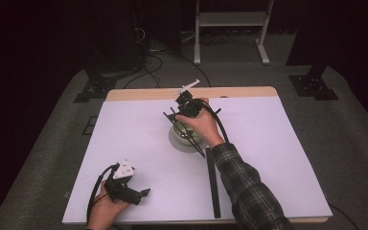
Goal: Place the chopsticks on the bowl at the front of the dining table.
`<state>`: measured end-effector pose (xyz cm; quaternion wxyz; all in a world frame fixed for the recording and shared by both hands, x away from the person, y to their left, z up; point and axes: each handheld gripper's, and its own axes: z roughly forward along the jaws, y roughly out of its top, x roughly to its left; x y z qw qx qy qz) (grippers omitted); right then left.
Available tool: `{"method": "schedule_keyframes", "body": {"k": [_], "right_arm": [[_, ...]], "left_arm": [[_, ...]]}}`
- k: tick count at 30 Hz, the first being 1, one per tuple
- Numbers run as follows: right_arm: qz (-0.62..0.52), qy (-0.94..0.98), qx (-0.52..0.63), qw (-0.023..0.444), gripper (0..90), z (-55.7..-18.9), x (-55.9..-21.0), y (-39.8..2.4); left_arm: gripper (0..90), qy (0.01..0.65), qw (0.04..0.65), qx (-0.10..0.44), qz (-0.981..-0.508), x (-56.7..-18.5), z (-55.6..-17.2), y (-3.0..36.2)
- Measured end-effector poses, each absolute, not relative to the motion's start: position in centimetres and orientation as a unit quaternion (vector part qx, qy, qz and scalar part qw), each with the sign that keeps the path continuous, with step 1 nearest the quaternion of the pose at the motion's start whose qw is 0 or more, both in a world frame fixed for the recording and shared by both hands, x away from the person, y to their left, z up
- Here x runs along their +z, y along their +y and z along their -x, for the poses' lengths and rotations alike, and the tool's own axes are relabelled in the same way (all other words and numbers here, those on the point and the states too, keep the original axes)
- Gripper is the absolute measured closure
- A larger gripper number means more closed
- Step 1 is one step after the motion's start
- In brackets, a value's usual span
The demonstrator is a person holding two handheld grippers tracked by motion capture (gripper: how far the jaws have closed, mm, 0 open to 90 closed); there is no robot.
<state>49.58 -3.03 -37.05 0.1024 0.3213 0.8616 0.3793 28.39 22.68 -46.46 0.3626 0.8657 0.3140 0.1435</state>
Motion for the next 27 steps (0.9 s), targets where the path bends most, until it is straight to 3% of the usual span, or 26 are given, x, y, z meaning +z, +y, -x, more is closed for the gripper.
{"method": "schedule_keyframes", "body": {"k": [11,27], "right_arm": [[-0.323,0.867,0.363,0.106,37.4,-50.4,-38.1,-1.9],[-0.338,0.864,0.354,0.119,55.2,-51.2,-38.5,-2.6]], "left_arm": [[0.0,0.314,0.363,0.144,-0.866,-46.5,-28.4,22.7],[0.0,0.314,0.363,0.143,-0.866,-46.5,-28.4,22.7]]}}
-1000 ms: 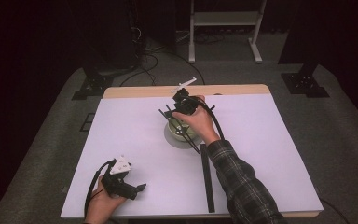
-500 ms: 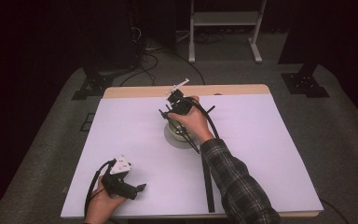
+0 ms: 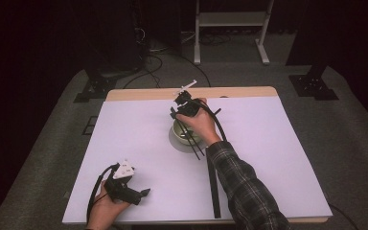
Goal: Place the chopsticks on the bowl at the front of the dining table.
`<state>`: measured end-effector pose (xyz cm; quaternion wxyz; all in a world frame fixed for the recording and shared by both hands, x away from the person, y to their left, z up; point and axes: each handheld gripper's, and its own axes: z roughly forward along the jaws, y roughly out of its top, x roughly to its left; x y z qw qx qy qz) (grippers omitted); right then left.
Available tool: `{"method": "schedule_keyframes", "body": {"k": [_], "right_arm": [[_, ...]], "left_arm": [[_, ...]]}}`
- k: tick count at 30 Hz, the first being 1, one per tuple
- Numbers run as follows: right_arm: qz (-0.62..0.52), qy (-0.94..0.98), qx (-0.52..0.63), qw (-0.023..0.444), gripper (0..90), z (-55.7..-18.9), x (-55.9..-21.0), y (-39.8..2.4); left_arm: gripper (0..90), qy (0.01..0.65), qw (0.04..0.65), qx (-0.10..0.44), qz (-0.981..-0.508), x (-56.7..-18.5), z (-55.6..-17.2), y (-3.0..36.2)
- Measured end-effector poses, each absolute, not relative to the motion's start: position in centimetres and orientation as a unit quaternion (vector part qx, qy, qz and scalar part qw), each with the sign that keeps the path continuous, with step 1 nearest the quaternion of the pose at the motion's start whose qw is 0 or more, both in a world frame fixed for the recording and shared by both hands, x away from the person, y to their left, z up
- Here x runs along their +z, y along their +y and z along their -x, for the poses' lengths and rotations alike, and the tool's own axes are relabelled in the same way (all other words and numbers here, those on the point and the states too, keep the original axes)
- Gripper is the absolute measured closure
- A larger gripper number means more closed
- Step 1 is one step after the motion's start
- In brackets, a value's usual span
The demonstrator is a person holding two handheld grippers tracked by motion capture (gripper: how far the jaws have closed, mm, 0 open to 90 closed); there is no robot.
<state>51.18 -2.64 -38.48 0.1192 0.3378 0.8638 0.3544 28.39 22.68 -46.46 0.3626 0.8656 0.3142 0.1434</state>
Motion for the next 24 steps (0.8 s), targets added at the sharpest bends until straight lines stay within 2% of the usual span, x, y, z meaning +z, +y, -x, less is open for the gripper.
{"method": "schedule_keyframes", "body": {"k": [24], "right_arm": [[-0.348,0.852,0.367,0.135,56.7,-50.9,-37.0,-6.1]], "left_arm": [[0.0,0.314,0.363,0.144,-0.866,-46.5,-28.4,22.7]]}}
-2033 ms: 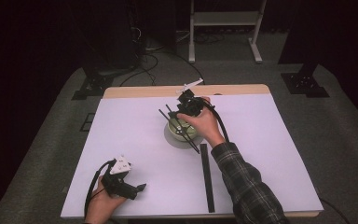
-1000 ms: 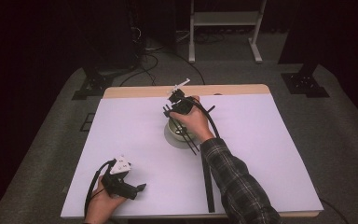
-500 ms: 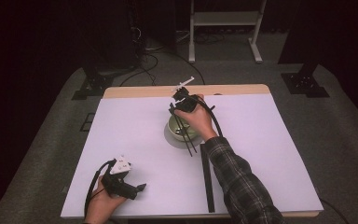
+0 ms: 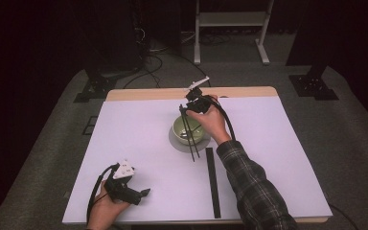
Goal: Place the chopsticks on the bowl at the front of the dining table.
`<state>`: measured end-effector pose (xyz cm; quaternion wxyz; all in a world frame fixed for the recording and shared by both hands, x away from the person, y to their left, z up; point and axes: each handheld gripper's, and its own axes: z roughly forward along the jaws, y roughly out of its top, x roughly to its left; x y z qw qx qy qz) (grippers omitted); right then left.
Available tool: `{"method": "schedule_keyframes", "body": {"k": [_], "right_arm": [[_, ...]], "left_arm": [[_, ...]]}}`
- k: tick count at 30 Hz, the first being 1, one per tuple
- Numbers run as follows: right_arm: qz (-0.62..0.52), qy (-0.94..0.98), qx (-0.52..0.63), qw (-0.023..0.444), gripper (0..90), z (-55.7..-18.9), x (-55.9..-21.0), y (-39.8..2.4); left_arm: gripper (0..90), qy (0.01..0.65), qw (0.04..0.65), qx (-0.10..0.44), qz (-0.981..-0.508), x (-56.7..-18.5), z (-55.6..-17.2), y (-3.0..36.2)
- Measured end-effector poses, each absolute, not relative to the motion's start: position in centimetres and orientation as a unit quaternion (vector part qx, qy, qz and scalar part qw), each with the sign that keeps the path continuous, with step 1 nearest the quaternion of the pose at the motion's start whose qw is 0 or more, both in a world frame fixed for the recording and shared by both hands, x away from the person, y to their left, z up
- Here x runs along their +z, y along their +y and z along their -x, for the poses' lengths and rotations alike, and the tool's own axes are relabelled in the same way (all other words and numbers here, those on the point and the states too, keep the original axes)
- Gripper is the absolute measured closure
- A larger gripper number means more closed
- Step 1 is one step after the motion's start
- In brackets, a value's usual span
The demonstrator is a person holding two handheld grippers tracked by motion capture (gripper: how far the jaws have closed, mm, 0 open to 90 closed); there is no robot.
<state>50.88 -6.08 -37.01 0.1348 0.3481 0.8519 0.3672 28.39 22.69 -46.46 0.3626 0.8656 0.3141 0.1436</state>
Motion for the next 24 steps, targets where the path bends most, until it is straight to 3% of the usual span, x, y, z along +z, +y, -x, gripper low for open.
{"method": "schedule_keyframes", "body": {"k": [14,24], "right_arm": [[-0.319,0.851,0.401,0.118,88.2,-46.6,-36.3,-10.5],[-0.301,0.857,0.407,0.094,89.7,-44.3,-37.4,-11.5]], "left_arm": [[0.0,0.314,0.361,0.143,-0.866,-46.4,-28.4,22.7],[0.0,0.314,0.362,0.143,-0.866,-46.5,-28.4,22.7]]}}
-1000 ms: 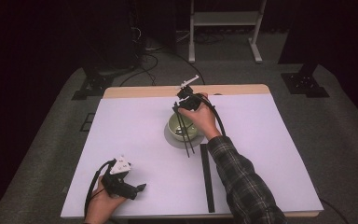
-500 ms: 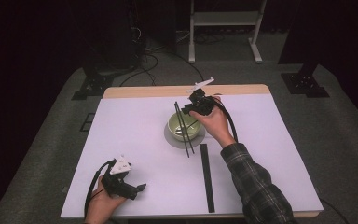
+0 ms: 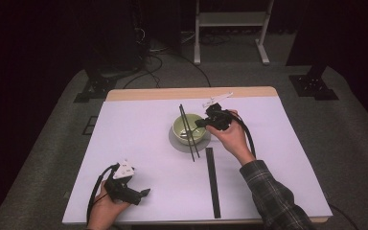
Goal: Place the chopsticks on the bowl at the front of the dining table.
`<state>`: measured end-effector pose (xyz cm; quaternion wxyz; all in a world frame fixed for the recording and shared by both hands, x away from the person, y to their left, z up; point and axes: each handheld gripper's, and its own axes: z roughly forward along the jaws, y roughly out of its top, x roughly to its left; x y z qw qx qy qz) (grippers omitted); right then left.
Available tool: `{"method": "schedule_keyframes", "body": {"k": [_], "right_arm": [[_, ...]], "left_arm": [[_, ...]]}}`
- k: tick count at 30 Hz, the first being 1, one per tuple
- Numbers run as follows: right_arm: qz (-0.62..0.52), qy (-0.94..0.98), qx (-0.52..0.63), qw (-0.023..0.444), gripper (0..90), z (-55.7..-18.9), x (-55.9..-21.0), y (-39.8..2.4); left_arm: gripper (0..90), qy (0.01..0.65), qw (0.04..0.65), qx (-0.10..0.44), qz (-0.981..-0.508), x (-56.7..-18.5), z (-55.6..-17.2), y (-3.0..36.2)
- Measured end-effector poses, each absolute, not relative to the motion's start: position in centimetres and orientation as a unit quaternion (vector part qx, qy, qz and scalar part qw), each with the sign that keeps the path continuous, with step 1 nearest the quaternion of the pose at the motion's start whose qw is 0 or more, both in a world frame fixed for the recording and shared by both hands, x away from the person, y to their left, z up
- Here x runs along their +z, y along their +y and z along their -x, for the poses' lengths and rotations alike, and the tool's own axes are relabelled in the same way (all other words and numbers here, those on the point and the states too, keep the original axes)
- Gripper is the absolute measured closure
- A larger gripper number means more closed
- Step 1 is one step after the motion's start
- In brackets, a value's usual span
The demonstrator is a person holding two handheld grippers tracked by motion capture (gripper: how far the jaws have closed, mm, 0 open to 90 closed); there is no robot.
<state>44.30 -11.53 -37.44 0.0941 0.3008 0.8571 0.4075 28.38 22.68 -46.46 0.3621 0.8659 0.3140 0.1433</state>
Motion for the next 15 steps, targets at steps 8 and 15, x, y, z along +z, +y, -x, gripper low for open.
{"method": "schedule_keyframes", "body": {"k": [8,15], "right_arm": [[-0.293,0.865,0.398,0.081,89.7,-43.7,-38.4,-10.7],[-0.285,0.870,0.397,0.070,89.8,-43.4,-39.1,-10.3]], "left_arm": [[0.0,0.314,0.362,0.143,-0.866,-46.5,-28.4,22.7],[0.0,0.314,0.362,0.143,-0.866,-46.5,-28.4,22.7]]}}
